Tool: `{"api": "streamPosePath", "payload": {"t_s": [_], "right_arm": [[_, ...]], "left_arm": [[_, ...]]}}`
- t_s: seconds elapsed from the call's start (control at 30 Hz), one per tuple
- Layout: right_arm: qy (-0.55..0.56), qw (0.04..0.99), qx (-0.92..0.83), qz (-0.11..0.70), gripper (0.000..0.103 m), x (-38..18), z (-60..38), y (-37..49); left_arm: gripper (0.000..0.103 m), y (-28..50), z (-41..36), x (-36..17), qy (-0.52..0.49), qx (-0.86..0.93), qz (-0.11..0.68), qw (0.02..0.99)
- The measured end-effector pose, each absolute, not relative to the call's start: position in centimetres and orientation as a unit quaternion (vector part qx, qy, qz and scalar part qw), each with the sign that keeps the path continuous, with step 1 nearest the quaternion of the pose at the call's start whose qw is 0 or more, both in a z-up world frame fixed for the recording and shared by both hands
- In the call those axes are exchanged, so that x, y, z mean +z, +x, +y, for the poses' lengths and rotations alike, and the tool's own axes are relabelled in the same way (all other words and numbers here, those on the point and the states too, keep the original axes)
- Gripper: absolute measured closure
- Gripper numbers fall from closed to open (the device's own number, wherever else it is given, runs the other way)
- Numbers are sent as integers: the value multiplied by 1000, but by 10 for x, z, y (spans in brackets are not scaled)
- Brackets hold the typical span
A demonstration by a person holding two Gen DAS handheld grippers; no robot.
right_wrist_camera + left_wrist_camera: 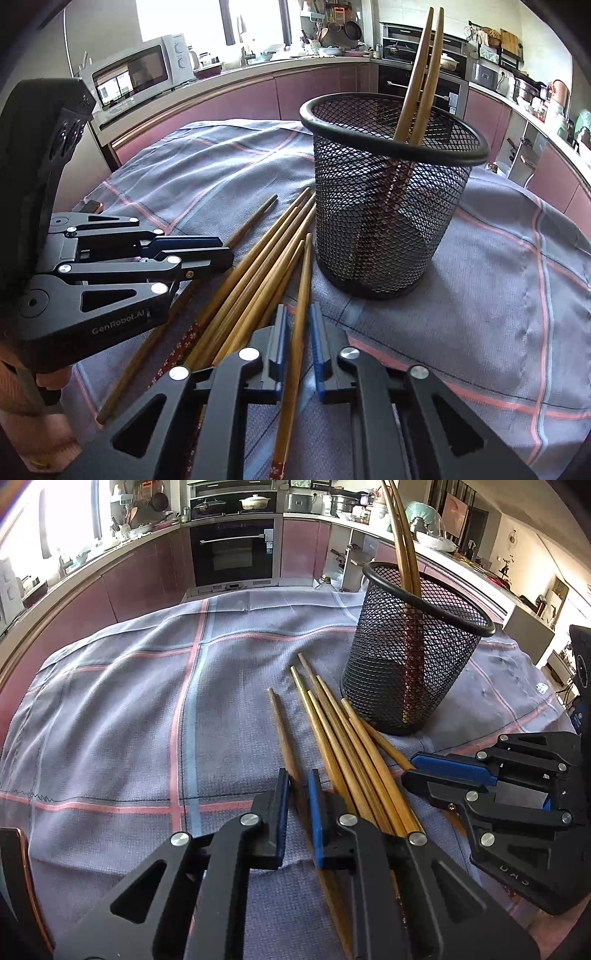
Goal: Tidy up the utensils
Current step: 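Grasp a chopstick with the left gripper while the right gripper grasps another chopstick, then lift both chopsticks upright and carry them over the mesh cup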
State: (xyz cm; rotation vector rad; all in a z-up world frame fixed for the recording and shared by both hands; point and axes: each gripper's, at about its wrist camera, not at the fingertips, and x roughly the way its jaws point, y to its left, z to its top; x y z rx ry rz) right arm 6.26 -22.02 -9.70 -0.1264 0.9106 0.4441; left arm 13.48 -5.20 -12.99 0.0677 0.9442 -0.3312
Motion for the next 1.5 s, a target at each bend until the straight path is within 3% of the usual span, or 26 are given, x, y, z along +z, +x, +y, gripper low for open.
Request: {"api": "streamPosePath", "payload": {"t_s": [0.53, 1.5], "right_arm": [[-7, 880, 247, 405, 98, -72, -249, 42], [58, 929, 271, 244, 98, 27, -295, 18]], "left_arm": [[95, 106, -34, -98, -14, -188, 421, 887], [96, 51, 15, 32, -101, -270, 273, 918]]}}
